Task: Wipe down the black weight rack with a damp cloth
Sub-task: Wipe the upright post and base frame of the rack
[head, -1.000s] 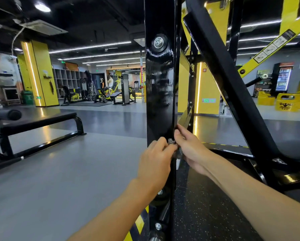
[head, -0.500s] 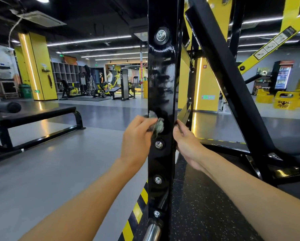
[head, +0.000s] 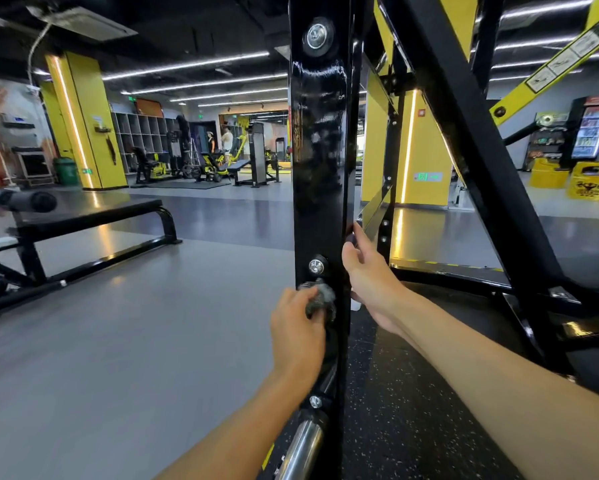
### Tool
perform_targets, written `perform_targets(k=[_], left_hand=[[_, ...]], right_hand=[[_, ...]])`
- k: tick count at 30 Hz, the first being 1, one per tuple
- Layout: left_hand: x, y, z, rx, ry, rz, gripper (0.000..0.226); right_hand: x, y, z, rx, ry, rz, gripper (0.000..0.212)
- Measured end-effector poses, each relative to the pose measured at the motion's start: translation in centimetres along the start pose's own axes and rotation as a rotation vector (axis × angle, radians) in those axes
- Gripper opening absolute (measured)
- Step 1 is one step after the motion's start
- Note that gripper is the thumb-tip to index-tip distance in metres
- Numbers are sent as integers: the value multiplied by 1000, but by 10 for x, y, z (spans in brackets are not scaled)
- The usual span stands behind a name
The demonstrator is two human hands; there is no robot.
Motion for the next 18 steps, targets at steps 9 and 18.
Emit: perform_targets(k=[9, 18], left_hand=[[12, -9, -10, 48, 46, 85, 32], [41, -14, -26, -57, 54, 34, 31]], right_hand=[[17, 28, -2, -52, -17, 37, 64], [38, 59, -5, -14, -67, 16, 67]])
Point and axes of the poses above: each hand's wrist, its own x-axis away from the middle knuckle, its own z-axis out of the back of the hand, y = z × x, the point moved 7 cm from there along -x, towards the middle knuckle, and after that the axes turned 14 degrees about z, right-handed, at the moved point
